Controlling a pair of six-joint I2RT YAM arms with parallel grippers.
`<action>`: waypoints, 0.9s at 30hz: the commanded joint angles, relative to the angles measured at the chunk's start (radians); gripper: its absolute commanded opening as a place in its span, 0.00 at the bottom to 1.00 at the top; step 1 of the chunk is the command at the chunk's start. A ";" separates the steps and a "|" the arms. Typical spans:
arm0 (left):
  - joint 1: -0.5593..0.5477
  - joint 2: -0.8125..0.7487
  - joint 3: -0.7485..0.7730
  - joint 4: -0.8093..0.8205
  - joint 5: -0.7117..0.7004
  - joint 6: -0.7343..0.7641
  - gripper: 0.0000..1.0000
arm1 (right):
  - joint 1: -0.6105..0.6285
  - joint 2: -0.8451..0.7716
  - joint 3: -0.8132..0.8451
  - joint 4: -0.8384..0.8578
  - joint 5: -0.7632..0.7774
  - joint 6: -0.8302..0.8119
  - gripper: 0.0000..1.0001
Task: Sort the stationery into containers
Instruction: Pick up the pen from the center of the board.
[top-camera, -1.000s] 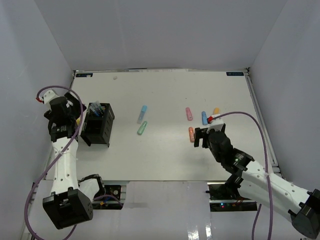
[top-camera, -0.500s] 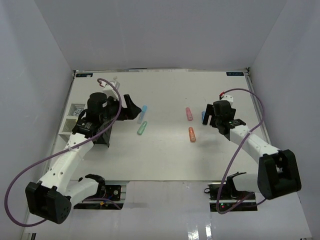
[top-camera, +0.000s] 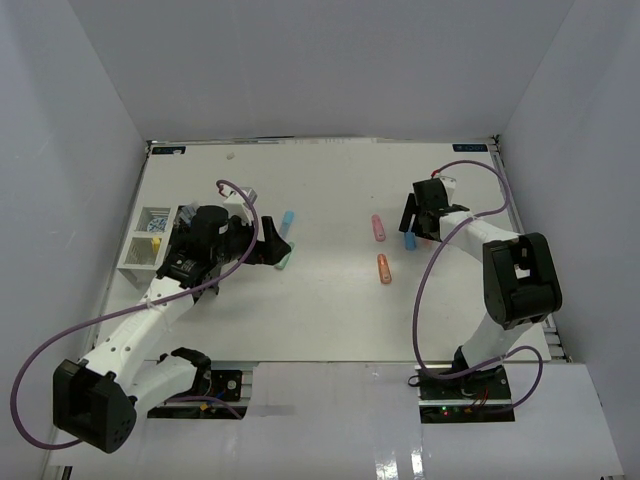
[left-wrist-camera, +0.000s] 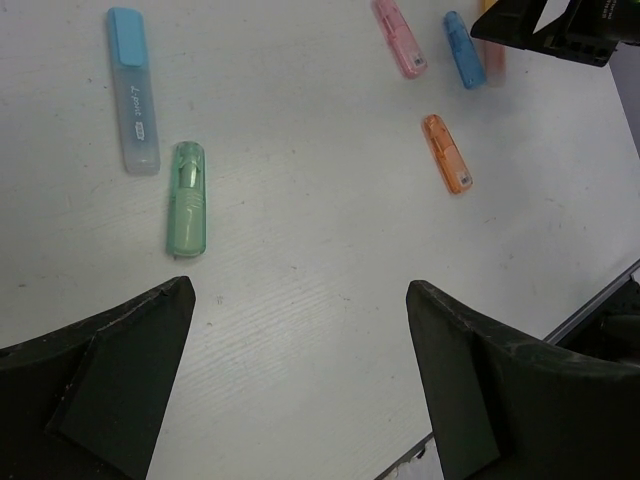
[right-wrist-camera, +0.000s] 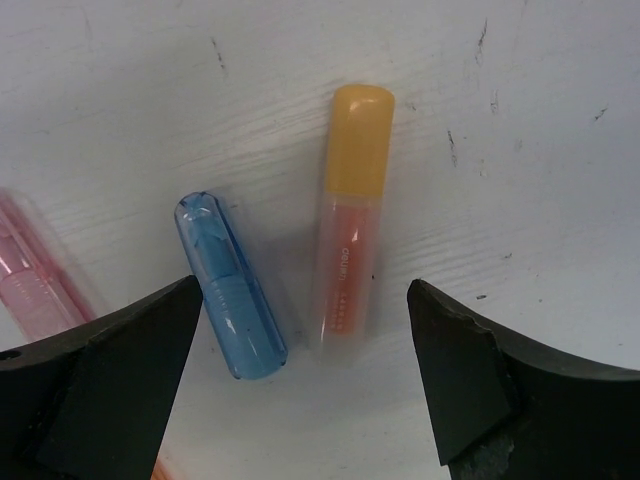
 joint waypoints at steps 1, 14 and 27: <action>-0.001 -0.025 0.004 0.014 0.021 0.015 0.98 | -0.023 0.011 0.037 -0.028 0.020 0.038 0.89; -0.001 -0.024 0.000 0.014 0.029 0.007 0.98 | -0.067 0.021 0.018 -0.011 -0.016 0.015 0.79; -0.001 -0.004 0.002 0.002 0.007 0.007 0.98 | -0.086 0.103 0.023 -0.011 -0.040 0.021 0.60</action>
